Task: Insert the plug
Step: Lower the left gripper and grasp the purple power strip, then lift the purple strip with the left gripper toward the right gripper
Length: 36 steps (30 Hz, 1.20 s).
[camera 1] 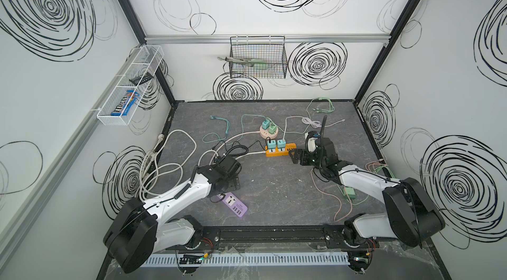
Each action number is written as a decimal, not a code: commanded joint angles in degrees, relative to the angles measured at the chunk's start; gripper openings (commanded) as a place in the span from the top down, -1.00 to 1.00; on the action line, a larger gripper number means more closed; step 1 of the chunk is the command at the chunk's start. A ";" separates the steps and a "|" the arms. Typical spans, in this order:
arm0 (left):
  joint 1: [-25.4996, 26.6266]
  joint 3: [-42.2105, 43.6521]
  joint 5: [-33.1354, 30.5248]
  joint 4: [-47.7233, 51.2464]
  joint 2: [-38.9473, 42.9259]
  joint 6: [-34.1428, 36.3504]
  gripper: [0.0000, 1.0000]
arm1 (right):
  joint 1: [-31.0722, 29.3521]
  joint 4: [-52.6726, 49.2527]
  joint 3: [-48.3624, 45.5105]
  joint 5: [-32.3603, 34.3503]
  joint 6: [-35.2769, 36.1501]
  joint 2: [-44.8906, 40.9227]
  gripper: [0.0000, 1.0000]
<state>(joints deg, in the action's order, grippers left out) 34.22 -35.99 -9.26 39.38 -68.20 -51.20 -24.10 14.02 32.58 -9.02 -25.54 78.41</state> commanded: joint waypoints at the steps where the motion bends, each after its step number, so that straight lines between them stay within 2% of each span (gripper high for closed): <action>1: -1.40 2.17 2.96 1.52 1.04 -1.18 -0.98 | -0.26 0.93 0.71 -0.06 0.09 0.10 -0.95; 4: -2.20 2.92 2.46 1.71 -0.21 0.20 -0.99 | -0.27 0.77 0.50 0.14 0.06 -0.25 -0.95; 7: -2.22 4.37 5.15 -1.33 -0.68 0.31 -0.97 | -0.29 0.57 0.56 0.14 0.15 -0.45 -0.95; 10: -2.20 5.10 8.09 -4.19 -2.14 1.12 -0.86 | -0.32 0.53 0.70 0.14 0.10 -0.55 -0.95; 15: -0.47 4.26 13.72 -8.42 -4.47 3.79 -0.32 | -0.60 0.44 0.61 0.61 -0.04 -1.03 -0.95; 19: 1.46 2.50 14.15 -9.57 -5.98 4.50 -0.06 | -0.64 -0.03 0.74 0.92 -0.04 -1.42 -0.95; 25: 1.73 -1.98 16.40 -13.12 -11.14 7.17 -0.07 | -0.65 -0.20 0.94 1.19 0.44 -2.23 -0.95; 29: 1.82 -9.55 15.54 -13.92 -18.09 9.84 -0.08 | -0.60 -1.54 1.42 1.10 1.52 -2.92 -0.95; 36: 4.02 -16.22 17.58 -18.26 -25.62 8.83 -0.15 | -0.81 -4.43 0.28 1.98 3.36 -7.22 -0.95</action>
<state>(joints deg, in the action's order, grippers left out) 36.73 -49.39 6.28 24.53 -91.98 -43.07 -24.53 11.35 32.64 -8.01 -23.66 73.71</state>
